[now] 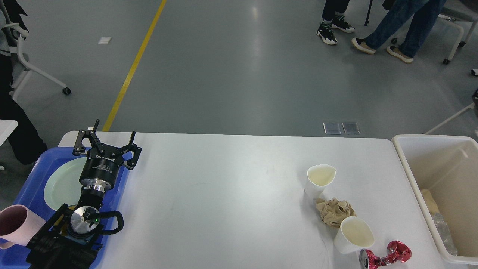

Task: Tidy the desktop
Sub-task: 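Lower the foil packet into the bin and open the right gripper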

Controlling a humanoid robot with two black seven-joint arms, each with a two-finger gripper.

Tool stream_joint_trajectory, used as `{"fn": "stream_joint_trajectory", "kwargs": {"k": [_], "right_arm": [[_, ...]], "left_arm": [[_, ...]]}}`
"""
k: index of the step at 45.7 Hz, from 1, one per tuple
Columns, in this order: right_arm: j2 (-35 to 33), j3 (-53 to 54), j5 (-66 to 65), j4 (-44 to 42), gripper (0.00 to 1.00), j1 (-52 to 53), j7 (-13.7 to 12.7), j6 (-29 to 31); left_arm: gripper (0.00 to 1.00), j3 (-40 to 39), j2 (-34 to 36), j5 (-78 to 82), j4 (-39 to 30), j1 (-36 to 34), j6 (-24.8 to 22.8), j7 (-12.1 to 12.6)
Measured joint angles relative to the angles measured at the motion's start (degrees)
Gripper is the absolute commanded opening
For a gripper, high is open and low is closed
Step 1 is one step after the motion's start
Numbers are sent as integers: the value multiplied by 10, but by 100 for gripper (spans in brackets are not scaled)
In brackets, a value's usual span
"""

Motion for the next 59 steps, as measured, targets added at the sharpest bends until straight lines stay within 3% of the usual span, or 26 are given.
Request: {"fn": "stream_joint_trajectory", "kwargs": {"k": [7, 13, 25, 28, 39, 59], "right_arm": [[-31, 162, 0, -118, 0, -193, 0, -37], [-29, 278, 0, -184, 0, -328, 0, -105], [55, 389, 8, -267, 0, -505, 2, -313], [79, 420, 9, -291, 0, -538, 2, -342], [156, 452, 9, -378, 0, -613, 2, -367], [187, 455, 9, -390, 0, -641, 3, -370]], "left_arm": [[96, 0, 0, 0, 0, 0, 0, 0], [96, 0, 0, 0, 0, 0, 0, 0], [96, 0, 0, 0, 0, 0, 0, 0], [96, 0, 0, 0, 0, 0, 0, 0], [96, 0, 0, 0, 0, 0, 0, 0], [96, 0, 0, 0, 0, 0, 0, 0]]}}
